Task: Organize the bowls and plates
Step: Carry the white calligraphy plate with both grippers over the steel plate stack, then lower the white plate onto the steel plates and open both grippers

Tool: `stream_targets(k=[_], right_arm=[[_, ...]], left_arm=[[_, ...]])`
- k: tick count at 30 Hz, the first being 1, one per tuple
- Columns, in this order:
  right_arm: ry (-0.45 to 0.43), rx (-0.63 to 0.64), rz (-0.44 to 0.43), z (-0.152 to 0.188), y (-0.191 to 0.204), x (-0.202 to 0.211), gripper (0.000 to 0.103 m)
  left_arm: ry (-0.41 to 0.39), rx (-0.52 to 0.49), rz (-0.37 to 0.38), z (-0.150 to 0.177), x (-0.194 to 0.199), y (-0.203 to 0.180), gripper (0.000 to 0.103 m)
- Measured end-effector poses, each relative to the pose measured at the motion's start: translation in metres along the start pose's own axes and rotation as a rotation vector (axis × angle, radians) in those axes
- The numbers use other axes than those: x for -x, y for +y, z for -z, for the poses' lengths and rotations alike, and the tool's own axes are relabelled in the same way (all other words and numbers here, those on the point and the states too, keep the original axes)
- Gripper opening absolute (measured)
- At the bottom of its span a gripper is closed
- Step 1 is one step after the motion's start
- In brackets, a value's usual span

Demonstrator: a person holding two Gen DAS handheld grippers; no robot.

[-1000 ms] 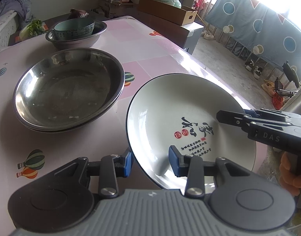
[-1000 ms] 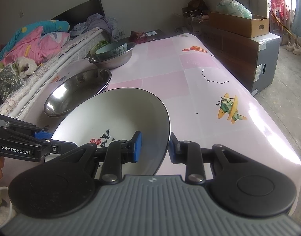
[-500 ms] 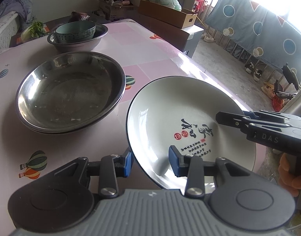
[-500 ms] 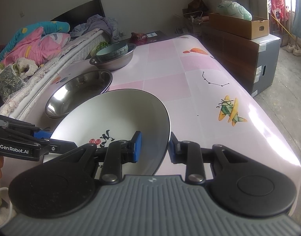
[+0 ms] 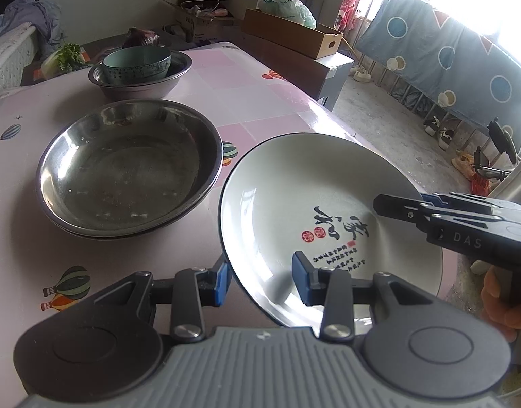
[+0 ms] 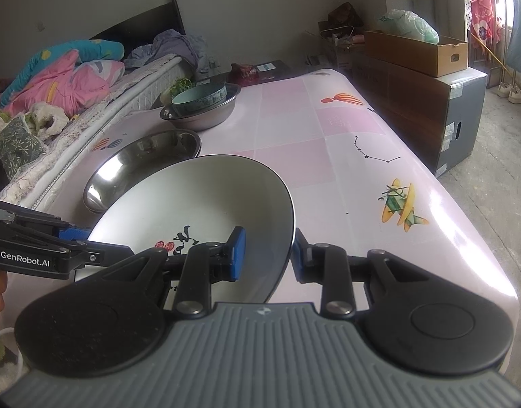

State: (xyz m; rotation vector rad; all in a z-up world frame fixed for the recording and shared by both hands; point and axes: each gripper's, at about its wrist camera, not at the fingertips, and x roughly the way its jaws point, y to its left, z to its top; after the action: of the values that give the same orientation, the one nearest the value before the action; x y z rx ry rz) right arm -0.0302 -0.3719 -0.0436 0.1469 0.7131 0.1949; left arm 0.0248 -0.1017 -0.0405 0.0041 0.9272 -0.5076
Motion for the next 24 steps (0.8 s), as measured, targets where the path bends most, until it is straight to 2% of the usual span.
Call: stream_targets(k=[9, 16, 20, 24], right_arm=[[-0.032, 0.042, -0.053, -0.036, 0.03, -0.017, 0.028], [0.005, 0.092, -0.124, -0.07, 0.069, -0.071, 0.028], [0.064, 0.086, -0.156, -0.081, 0.083, -0.114, 0.028], [0.099, 0.092, -0.153, -0.083, 0.093, -0.139, 0.028]], left_arm=[[-0.065, 0.049, -0.032, -0.016, 0.025, 0.033, 0.039], [-0.093, 0.137, -0.11, -0.035, 0.03, 0.087, 0.039], [-0.071, 0.181, -0.13, -0.047, 0.017, 0.121, 0.041], [-0.04, 0.208, -0.127, -0.052, 0.005, 0.142, 0.041]])
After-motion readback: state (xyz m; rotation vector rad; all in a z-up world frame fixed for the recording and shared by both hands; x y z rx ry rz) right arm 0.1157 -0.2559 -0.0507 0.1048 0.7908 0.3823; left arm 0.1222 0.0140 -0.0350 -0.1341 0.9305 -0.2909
